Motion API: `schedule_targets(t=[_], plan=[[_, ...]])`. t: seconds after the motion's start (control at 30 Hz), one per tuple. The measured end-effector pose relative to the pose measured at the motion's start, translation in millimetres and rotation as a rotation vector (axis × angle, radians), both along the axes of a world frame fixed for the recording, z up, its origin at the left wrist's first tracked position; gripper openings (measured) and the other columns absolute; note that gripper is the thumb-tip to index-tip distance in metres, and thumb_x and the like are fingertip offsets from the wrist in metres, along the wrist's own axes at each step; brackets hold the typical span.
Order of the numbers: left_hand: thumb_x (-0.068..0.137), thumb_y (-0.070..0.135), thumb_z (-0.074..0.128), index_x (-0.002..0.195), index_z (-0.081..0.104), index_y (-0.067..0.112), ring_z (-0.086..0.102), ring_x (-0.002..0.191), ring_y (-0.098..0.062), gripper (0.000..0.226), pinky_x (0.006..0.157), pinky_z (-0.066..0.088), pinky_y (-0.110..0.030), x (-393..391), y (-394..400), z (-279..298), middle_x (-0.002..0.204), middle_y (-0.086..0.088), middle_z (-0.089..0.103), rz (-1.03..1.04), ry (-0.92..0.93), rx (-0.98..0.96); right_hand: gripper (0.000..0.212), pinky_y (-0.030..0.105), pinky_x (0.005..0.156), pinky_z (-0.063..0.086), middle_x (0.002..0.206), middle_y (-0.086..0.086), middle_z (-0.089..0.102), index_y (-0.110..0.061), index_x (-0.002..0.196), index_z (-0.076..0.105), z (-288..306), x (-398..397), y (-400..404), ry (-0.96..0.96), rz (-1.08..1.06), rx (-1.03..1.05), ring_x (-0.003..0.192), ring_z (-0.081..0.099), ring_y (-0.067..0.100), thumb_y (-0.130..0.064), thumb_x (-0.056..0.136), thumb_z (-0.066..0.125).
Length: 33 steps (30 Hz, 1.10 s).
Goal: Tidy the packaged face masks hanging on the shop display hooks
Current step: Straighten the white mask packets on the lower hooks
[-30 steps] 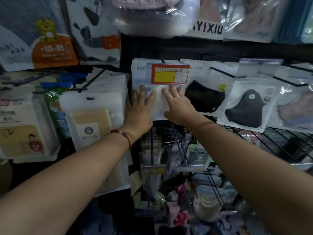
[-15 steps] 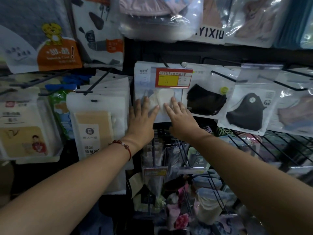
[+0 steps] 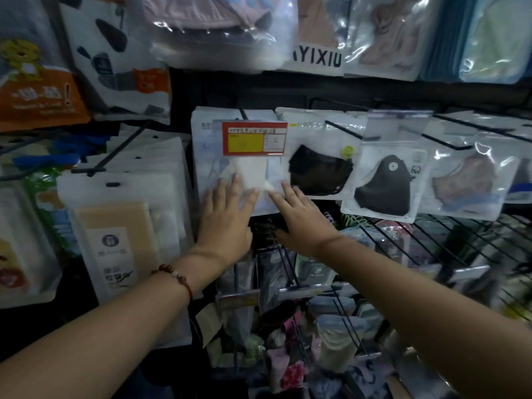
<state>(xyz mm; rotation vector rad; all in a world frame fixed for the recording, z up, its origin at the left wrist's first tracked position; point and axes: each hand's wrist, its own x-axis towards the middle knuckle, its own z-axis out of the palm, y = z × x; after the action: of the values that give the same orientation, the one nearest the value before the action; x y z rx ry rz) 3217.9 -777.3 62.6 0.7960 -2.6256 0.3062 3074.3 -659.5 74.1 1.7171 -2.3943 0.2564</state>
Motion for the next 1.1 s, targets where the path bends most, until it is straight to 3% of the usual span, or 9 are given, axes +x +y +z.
schedule_targets(t=[0.23, 0.5, 0.67, 0.87, 1.0, 1.1], plan=[[0.097, 0.038, 0.050, 0.158, -0.004, 0.031, -0.013, 0.152, -0.036, 0.082, 0.123, 0.005, -0.052, -45.2, 46.7, 4.6, 0.164, -0.013, -0.023, -0.183, -0.067, -0.002, 0.082, 0.046, 0.122, 0.013, 0.165, 0.007, -0.006, -0.026, 0.157, 0.012, 7.9, -57.4, 76.1, -0.011, -0.200, -0.072, 0.151, 0.000, 0.030, -0.043, 0.092, 0.059], [0.096, 0.033, 0.052, 0.159, 0.007, 0.031, -0.011, 0.151, -0.041, 0.077, 0.121, 0.003, -0.057, -133.0, 90.2, 17.1, 0.164, -0.014, -0.021, -0.277, -0.083, -0.052, 0.084, 0.047, 0.116, 0.027, 0.164, 0.013, 0.000, -0.023, 0.154, 0.019, 8.0, -141.2, 137.3, -0.209, -0.534, -0.198, 0.146, 0.017, 0.038, -0.036, 0.086, 0.066], [0.094, 0.030, 0.054, 0.158, 0.009, 0.031, -0.016, 0.147, -0.049, 0.078, 0.117, 0.005, -0.067, -170.1, 104.2, 12.6, 0.162, -0.016, -0.025, -0.183, -0.079, -0.060, 0.087, 0.048, 0.115, 0.028, 0.163, 0.012, -0.004, -0.023, 0.153, 0.016, 1.7, -171.8, 145.6, -0.291, -0.477, -0.214, 0.146, 0.016, 0.038, -0.034, 0.084, 0.067], [0.092, 0.034, 0.057, 0.157, 0.008, 0.032, -0.017, 0.148, -0.047, 0.082, 0.116, 0.007, -0.068, -180.4, 100.8, 5.5, 0.162, -0.014, -0.027, -0.062, -0.102, -0.107, 0.082, 0.046, 0.115, 0.031, 0.160, 0.015, 0.011, -0.017, 0.149, 0.020, 5.7, -197.6, 147.9, -0.343, -0.364, -0.274, 0.145, 0.024, 0.033, -0.022, 0.081, 0.066], [0.085, 0.033, 0.067, 0.155, 0.026, 0.026, 0.002, 0.150, -0.047, 0.081, 0.117, 0.017, -0.064, -178.5, 103.8, 4.6, 0.166, -0.018, -0.005, -0.057, -0.056, -0.135, 0.067, 0.046, 0.101, 0.043, 0.149, 0.014, 0.031, -0.017, 0.139, 0.031, 11.3, -209.8, 154.4, -0.304, -0.309, -0.311, 0.128, 0.044, 0.034, -0.025, 0.082, 0.064], [0.071, 0.025, 0.078, 0.146, 0.045, 0.020, 0.027, 0.145, -0.047, 0.083, 0.112, 0.033, -0.061, -178.2, 111.7, 1.7, 0.161, -0.023, 0.023, -0.085, 0.044, -0.160, 0.067, 0.045, 0.103, 0.042, 0.154, 0.012, 0.021, -0.018, 0.142, 0.032, 9.2, -212.3, 158.6, -0.305, -0.264, -0.308, 0.129, 0.042, 0.034, -0.026, 0.083, 0.064]])
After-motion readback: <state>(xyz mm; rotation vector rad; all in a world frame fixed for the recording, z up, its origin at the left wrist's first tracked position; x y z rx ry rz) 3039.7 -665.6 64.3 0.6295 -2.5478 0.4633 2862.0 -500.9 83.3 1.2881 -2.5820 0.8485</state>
